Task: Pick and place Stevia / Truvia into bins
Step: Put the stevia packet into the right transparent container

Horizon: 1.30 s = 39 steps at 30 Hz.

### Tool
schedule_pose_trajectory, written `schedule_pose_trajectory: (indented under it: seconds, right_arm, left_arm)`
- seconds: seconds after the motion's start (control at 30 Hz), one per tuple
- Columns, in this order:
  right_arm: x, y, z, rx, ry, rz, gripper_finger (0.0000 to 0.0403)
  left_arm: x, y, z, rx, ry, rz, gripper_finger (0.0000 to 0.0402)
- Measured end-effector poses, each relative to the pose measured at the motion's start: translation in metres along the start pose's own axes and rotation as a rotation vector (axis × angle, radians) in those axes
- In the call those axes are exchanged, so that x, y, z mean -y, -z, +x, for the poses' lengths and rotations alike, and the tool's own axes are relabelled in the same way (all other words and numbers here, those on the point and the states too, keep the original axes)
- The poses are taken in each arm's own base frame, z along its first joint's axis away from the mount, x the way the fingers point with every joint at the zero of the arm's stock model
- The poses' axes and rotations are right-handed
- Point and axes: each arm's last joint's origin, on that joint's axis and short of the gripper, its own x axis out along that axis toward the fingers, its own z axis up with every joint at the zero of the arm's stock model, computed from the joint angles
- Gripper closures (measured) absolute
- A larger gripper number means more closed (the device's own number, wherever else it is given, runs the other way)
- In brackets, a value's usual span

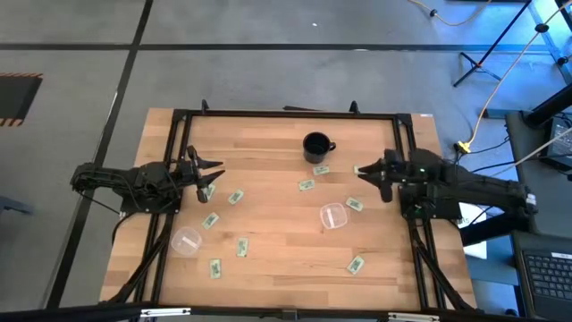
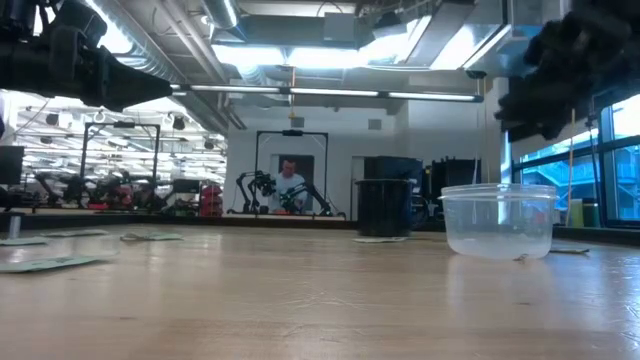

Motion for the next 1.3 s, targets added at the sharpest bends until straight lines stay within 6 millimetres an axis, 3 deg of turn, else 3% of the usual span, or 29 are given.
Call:
schedule_pose_trajectory:
  seconds: [0.2,0.37,0.67,1.0,1.3]
  right_arm:
    - [-0.008,-0.021,0.014,-0.364,0.107,-0.002,0.0280]
    - [-0.013,-0.037,0.038,-0.524,0.118,-0.024,0.0280]
    - [-0.003,-0.011,0.084,-0.854,0.029,-0.090,0.0280]
    - [0.003,0.001,0.105,-0.928,0.021,-0.087,0.0280]
    - [0.007,0.002,0.109,-0.923,-0.023,-0.416,0.0280]
  left_arm:
    - [0.000,0.000,0.000,0.000,0.000,0.000,0.0285]
    - [0.000,0.000,0.000,0.000,0.001,0.000,0.0286]
    - [0.000,0.000,0.000,0.000,0.001,0.000,0.0286]
    - [0.000,0.000,0.000,0.000,0.002,0.000,0.0286]
    - [0.000,0.000,0.000,0.000,0.002,0.000,0.0286]
